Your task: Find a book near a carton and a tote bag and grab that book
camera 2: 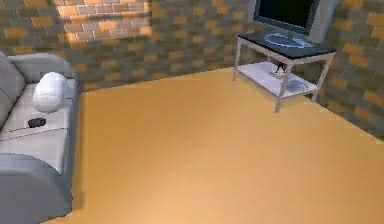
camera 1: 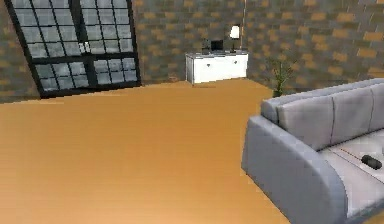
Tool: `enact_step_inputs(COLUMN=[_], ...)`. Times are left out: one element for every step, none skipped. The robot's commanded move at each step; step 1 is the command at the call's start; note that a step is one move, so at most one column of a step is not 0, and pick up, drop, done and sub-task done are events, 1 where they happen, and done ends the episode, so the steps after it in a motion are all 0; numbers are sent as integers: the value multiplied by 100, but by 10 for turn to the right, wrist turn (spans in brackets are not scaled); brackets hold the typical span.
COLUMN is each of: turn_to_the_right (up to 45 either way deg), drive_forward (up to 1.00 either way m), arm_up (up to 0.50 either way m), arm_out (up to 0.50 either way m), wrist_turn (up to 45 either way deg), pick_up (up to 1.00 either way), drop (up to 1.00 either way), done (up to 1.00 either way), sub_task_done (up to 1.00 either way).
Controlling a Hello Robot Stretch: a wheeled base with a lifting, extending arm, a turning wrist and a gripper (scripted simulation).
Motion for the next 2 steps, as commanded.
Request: enact_step_inputs(turn_to_the_right=[30,0], drive_forward=[0,5], arm_up=[0,0], arm_out=[0,0], wrist_turn=[0,0], pick_up=[0,0], drop=[0,0], done=[0,0], sub_task_done=[0,0])
